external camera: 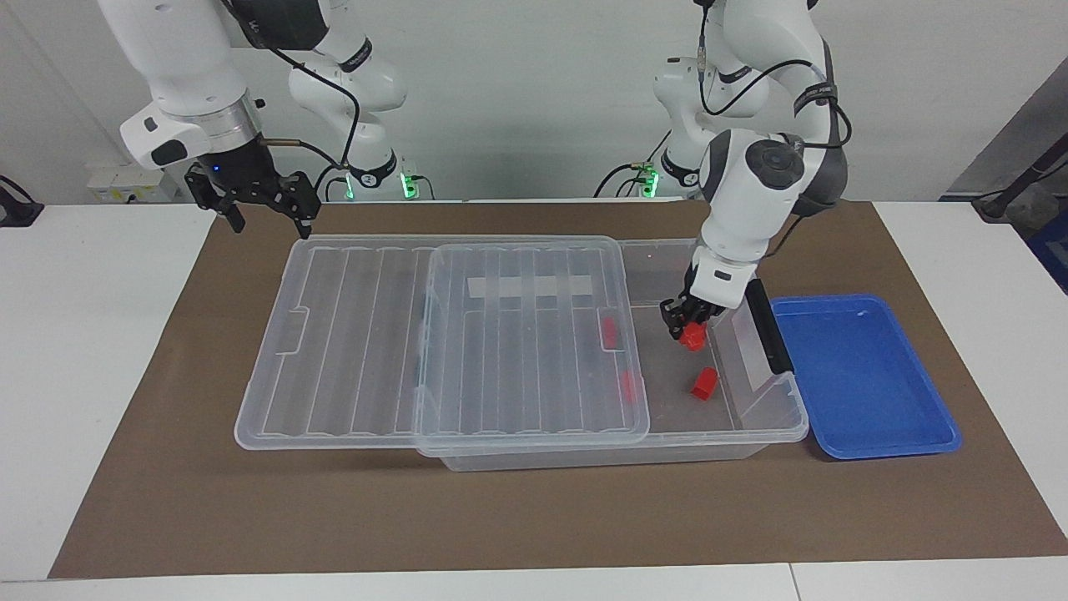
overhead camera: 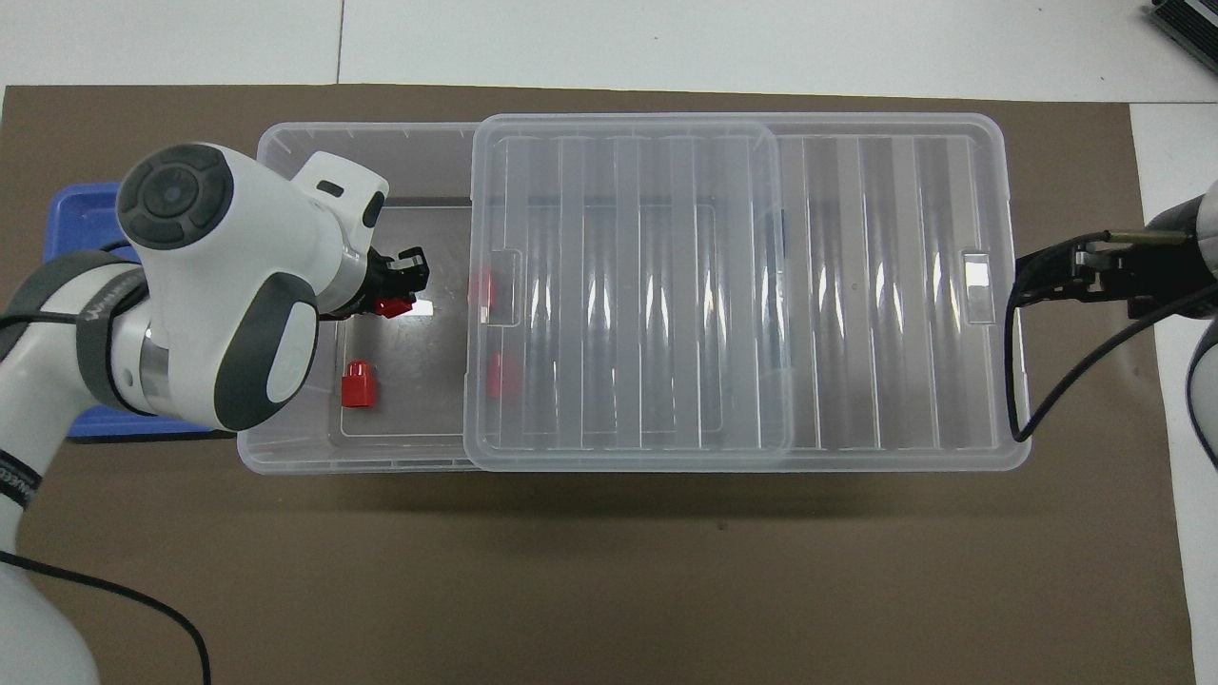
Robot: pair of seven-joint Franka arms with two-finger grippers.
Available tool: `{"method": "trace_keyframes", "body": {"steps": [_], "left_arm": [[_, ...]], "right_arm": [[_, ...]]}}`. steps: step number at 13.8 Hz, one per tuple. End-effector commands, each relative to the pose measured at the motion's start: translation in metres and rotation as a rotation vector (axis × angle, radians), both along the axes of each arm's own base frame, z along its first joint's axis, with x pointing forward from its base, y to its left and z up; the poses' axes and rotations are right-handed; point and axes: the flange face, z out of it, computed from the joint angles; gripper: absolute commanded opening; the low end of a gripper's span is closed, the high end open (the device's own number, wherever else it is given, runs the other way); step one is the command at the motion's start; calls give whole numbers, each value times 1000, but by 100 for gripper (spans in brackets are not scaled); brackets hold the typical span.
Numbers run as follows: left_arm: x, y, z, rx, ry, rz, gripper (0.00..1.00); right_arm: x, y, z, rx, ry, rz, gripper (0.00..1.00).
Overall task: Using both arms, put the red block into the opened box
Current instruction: 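Carry the red block with the left gripper into the open box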
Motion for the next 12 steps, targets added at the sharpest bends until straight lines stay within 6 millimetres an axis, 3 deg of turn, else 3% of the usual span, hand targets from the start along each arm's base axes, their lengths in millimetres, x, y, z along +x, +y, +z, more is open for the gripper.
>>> {"method": "trace_keyframes", "body": {"steps": [1,4,5,6,10,12], "left_arm": [[-32,0,-22,54,-24,-37,0],[-51,8,-60,55,-43,-42,0],[-53,9,-67,52,-52,-43,0],[-51,8,-73,53,-53,-43,0],[-47,4,-94,54,-73,-51,0],[-46,-11,-114,60,-68,-72,0]], "right_arm": [[-2,-21,-5,1,10,-44,99],[-10,-48,-25,-1,-38,-66,24],[-12,-60,-33,-1,-59,-87,6],[-14,-65,-41,-2,-76,-98,0],[-23,-104,-80,-12,-110,-84,0],[-23,-121,-95,-17,-133,-90,0]]}}
